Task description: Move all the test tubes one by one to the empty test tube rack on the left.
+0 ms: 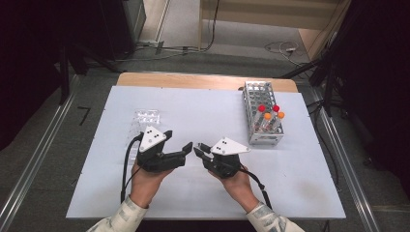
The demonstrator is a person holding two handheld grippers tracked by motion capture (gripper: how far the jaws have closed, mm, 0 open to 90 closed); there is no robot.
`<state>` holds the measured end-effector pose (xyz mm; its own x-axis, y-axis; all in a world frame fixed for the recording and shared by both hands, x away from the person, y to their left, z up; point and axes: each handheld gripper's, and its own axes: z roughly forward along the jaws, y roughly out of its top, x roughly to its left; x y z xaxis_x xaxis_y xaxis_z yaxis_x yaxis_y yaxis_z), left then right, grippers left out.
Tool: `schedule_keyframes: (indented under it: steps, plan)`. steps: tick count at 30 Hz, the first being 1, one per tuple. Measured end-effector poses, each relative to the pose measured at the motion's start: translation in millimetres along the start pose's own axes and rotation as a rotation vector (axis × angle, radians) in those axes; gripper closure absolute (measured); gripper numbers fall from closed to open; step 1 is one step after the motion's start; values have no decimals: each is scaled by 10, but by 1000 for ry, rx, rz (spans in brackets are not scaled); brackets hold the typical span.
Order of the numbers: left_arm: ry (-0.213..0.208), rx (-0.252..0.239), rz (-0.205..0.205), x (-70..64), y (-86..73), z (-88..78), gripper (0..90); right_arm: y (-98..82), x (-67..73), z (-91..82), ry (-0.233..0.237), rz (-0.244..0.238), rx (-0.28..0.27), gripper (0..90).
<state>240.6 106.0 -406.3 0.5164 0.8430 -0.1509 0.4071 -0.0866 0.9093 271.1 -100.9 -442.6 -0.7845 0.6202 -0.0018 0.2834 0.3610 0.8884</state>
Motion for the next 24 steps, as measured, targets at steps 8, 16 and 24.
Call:
schedule_keyframes:
  steps: [8, 16, 24]
  plan:
    - [-99, 21, 33, -108, -35, 104, 532, 6, 86, 1, 20, -13, -4, 736]
    - [-105, 39, 25, -92, -59, 145, 644, 6, 89, -3, 19, -22, -10, 736]
    - [-112, 58, 13, -75, -77, 187, 732, 1, 107, 10, 16, -39, -13, 736]
